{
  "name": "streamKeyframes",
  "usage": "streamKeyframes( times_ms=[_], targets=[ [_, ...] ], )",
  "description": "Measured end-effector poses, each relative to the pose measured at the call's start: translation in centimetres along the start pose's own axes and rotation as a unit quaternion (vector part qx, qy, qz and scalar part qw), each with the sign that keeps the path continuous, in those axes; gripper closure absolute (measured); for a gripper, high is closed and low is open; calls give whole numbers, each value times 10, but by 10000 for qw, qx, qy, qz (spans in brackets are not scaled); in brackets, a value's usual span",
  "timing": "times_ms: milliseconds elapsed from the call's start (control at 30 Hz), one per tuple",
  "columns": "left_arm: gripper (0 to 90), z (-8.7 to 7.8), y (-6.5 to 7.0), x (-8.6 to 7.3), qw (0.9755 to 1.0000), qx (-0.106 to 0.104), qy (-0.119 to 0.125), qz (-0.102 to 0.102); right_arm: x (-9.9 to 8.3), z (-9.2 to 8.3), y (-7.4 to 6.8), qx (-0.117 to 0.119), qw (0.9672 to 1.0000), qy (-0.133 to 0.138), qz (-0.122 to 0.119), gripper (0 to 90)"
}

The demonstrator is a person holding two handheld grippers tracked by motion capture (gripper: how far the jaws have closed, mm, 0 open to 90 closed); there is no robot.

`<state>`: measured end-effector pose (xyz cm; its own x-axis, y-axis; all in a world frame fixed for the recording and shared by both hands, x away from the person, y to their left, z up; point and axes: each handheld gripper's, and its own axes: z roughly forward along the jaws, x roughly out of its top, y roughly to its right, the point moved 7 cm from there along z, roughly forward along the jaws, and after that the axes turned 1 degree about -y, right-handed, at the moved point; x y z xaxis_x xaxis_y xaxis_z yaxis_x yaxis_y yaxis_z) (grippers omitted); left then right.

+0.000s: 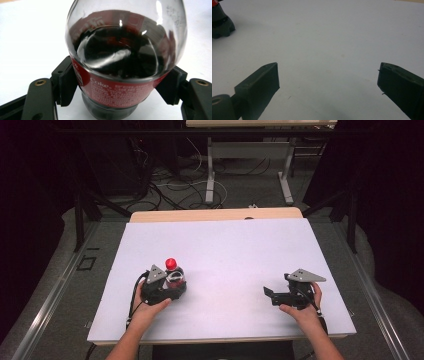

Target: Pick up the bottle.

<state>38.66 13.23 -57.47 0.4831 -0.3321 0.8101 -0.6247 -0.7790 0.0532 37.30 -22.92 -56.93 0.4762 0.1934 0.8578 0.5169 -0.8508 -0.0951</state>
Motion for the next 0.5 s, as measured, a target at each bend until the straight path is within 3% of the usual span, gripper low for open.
streamKeyframes(
  times_ms=[200,333,500],
  targets=[
    [290,-3,33,9,9986,-311,27,431,2,0,-4,47,10000,28,-69,35],
    [290,-3,52,15,9981,-410,152,422,3,0,-7,91,9997,87,-193,40],
    [290,-2,66,20,9974,-502,217,463,6,-2,-13,139,9996,136,-180,50]
  ],
)
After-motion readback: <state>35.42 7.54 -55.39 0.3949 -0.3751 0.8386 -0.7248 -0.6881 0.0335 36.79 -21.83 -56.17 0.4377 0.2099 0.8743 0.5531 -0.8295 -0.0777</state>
